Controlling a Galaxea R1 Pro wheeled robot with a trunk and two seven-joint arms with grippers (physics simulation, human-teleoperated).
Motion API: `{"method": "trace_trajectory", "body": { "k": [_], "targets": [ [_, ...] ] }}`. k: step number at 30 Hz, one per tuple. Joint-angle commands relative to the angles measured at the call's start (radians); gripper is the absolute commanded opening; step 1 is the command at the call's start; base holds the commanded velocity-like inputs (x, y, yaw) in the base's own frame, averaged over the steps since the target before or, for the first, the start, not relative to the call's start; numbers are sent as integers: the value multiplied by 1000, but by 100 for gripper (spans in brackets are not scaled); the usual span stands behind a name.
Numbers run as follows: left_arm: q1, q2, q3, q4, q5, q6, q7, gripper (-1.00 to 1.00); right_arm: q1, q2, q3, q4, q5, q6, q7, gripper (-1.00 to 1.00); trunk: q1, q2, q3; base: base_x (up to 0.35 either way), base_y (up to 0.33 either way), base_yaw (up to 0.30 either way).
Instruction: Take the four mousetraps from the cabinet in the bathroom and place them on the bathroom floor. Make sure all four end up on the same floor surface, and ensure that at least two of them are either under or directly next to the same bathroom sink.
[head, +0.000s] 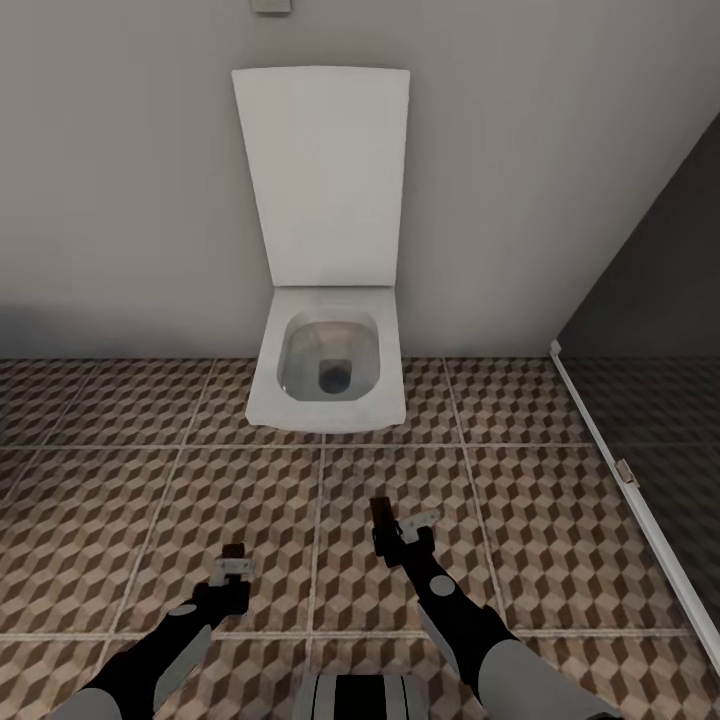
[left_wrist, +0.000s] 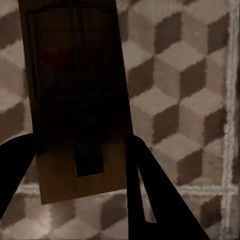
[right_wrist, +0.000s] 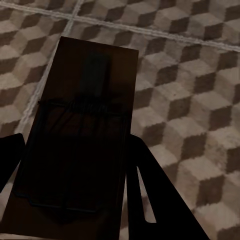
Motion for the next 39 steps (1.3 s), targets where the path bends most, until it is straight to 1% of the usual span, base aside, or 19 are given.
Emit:
{"method": "trace_trajectory", "body": {
  "k": [1, 2, 5, 7, 10, 13, 15, 17, 21, 23, 29, 34, 39],
  "targets": [
    [0, 8, 10, -62, 8, 4, 11, -100, -1, 0, 4, 3, 12, -4, -6, -100, 0, 0, -1, 0, 0, 0],
    [0, 10, 20, -100, 8, 4, 11, -100, -1, 0, 4, 4, 14, -4, -5, -100, 0, 0, -1, 0, 0, 0],
    [0, 12, 31, -161, 7, 5, 11, -100, 0, -2, 5, 10, 16, -5, -5, -100, 0, 0, -1, 0, 0, 0],
    [0, 7, 34, -178, 6, 6, 10, -100, 0, -2, 5, 16, 16, -5, -5, -100, 0, 0, -1, 0, 0, 0],
    [0, -12, 36, -190, 5, 5, 8, -100, 0, -3, 5, 21, 16, -6, -5, -100, 0, 0, -1, 0, 0, 0],
    [0, -18, 33, -197, 5, -1, 4, -100, 0, -3, 6, 21, 18, -15, -6, -100, 0, 0, -1, 0, 0, 0],
    [0, -19, 26, -205, 4, -5, -3, -100, 0, -3, 7, 21, 20, -28, -7, -100, 0, 0, -1, 0, 0, 0],
    [0, -20, 9, -211, 4, -6, -14, -100, 0, -4, 7, 21, 26, -37, -8, -100, 0, 0, -1, 0, 0, 0],
    [0, -21, -40, -219, 1, -8, -24, -100, 1, -4, 6, 20, 31, -44, -12, -100, 0, 0, -1, 0, 0, 0],
    [0, -21, -49, -221, 1, -8, -25, -100, 0, -4, 6, 21, 31, -45, -14, -100, 0, 0, -1, 0, 0, 0],
    [0, -20, -57, -226, 1, -9, -25, -100, 1, -3, 4, 19, 29, -45, -17, -100, 0, 0, -1, 0, 0, 0],
    [0, -19, -58, -256, 0, -9, -24, -100, 1, -3, 3, 14, 28, -46, -18, -100, 0, 0, -1, 0, 0, 0],
    [0, -19, -59, -280, 0, -9, -23, -100, 1, -3, 2, 13, 28, -46, -19, -100, 19, -35, -21, 0, 0, 0]
  ]
}}
